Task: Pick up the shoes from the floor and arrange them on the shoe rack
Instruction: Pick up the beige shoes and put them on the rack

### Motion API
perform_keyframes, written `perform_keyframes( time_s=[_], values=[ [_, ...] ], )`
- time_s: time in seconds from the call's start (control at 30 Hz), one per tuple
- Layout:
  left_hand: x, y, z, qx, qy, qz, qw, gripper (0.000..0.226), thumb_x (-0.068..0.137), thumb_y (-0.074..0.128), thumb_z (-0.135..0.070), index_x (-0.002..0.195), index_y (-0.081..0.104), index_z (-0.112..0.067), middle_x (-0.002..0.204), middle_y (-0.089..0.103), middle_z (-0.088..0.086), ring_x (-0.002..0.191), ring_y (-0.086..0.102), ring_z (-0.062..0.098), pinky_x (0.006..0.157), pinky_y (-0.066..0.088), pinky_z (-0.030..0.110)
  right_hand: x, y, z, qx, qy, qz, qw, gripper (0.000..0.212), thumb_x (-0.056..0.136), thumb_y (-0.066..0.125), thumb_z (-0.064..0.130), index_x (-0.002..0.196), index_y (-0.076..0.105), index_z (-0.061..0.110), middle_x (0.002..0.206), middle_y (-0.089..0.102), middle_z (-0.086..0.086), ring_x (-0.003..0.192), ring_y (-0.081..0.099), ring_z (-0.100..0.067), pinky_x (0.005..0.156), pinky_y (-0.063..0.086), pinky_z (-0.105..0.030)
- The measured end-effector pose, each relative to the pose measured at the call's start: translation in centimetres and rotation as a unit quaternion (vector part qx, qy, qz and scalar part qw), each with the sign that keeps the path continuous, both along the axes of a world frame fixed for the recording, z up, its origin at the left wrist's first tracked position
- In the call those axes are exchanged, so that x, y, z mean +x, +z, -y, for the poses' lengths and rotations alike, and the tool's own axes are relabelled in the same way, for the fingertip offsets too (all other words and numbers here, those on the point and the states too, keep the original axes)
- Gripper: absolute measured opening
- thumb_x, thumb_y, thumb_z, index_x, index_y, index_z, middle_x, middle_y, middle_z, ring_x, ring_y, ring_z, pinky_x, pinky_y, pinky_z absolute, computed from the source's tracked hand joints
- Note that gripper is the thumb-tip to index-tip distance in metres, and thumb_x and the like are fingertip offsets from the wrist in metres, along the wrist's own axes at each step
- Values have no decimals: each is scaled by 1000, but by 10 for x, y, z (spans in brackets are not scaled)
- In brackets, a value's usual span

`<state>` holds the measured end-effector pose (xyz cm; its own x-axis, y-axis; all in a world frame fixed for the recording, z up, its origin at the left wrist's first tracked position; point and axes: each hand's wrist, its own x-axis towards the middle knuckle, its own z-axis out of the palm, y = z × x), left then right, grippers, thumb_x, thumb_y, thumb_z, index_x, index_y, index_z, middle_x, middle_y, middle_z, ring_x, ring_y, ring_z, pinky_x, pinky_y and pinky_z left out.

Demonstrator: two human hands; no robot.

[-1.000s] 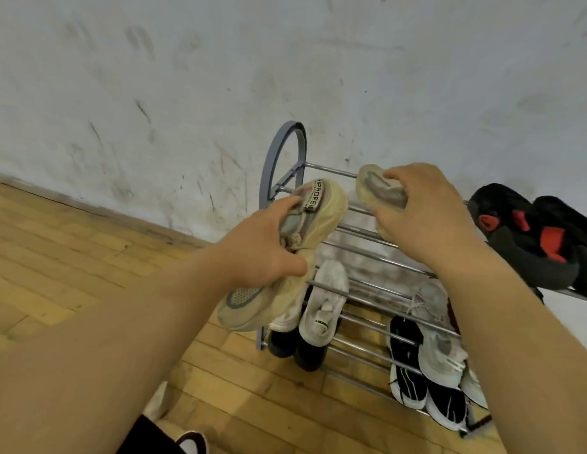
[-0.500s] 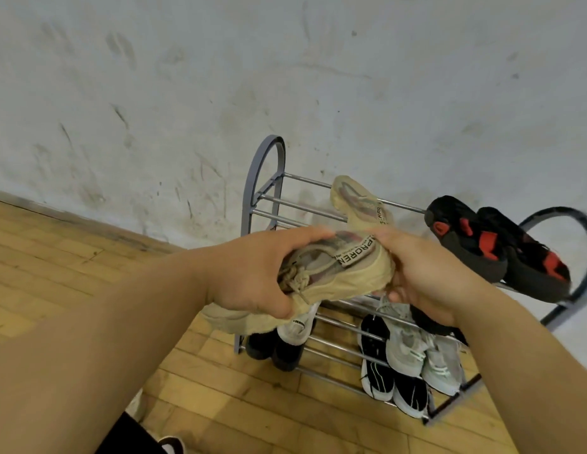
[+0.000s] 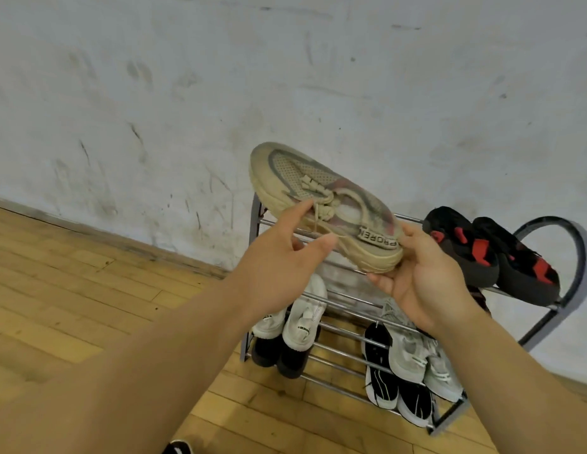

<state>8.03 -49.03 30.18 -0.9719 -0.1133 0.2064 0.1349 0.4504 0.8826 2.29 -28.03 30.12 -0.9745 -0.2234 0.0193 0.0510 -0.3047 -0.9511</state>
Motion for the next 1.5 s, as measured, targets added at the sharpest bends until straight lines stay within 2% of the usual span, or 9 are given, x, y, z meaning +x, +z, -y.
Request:
perform_keyframes(
  time_s=[0.13, 0.33, 0.43, 0.5, 0.73, 0.9, 1.07, 1.23, 1.5],
  values=[
    [-6, -7, -5, 104, 19, -10, 994, 78, 88, 65, -60, 154, 23, -53, 140, 54, -15, 123, 62, 16, 105, 50, 45, 0, -5, 18, 111, 8, -38, 993, 32, 103, 49, 19, 132, 52, 32, 116, 76, -11, 98, 75, -30, 77, 58, -42],
    [-33, -8, -3, 188, 44, -66, 979, 76, 86, 77, -29, 148, 37, -47, 140, 54, -14, 119, 64, 15, 95, 58, 42, 0, -9, 27, 270, 5, -133, 954, 48, 106, 48, 30, 149, 32, 41, 115, 73, -1, 90, 76, -20, 82, 54, -40],
    [-51, -5, 2, 188, 52, -76, 978, 72, 85, 76, -22, 144, 43, -48, 136, 55, -10, 118, 64, 17, 93, 60, 43, -4, -12, 29, 316, -22, -169, 933, 47, 103, 53, 39, 141, 29, 52, 115, 70, 10, 92, 71, -2, 80, 50, -26],
    [-65, -2, 7, 150, 55, -78, 984, 72, 89, 74, -18, 146, 42, -49, 141, 52, -5, 121, 62, 18, 94, 59, 40, -15, -15, 26, 363, -69, -191, 909, 54, 97, 63, 42, 139, 31, 55, 124, 63, 14, 102, 64, 3, 84, 49, -24],
    [-117, -10, 16, 102, 58, -81, 990, 62, 102, 56, -4, 152, 44, -37, 147, 54, -8, 126, 53, 5, 89, 51, 12, -67, -41, -2, 555, -190, -262, 766, 67, 85, 68, 42, 146, 43, 33, 137, 47, 2, 130, 43, -25, 109, 41, -45],
    [-157, -22, 13, 87, 67, -64, 992, 55, 104, 52, -8, 151, 46, -36, 152, 51, -10, 99, 59, -17, 68, 45, 2, -97, -55, -5, 564, -164, -242, 773, 73, 87, 67, 45, 152, 34, 35, 163, 24, -1, 150, 26, -27, 118, 30, -44],
    [-182, -30, -1, -3, 140, -73, 987, 41, 105, 51, -35, 145, 49, -31, 149, 35, 1, 106, 56, 11, 95, 43, 27, -113, -61, 2, 526, -179, -296, 777, 69, 84, 69, 37, 147, 40, 31, 144, 44, 4, 126, 48, -19, 100, 46, -39],
    [-184, -43, -10, -173, 66, -29, 982, 61, 93, 54, -56, 149, 43, -35, 149, 42, 6, 134, 42, 32, 111, 40, 49, -117, -64, 6, 523, -198, -316, 766, 69, 84, 69, 36, 146, 41, 30, 136, 48, 6, 115, 54, -18, 91, 52, -42],
    [-174, -45, 5, -212, 49, -66, 974, 54, 93, 65, -31, 145, 52, -29, 144, 46, 4, 123, 52, 25, 98, 41, 29, -113, -67, 8, 526, -216, -311, 762, 70, 83, 69, 37, 145, 39, 32, 136, 47, 8, 114, 54, -18, 88, 52, -41]
  ],
)
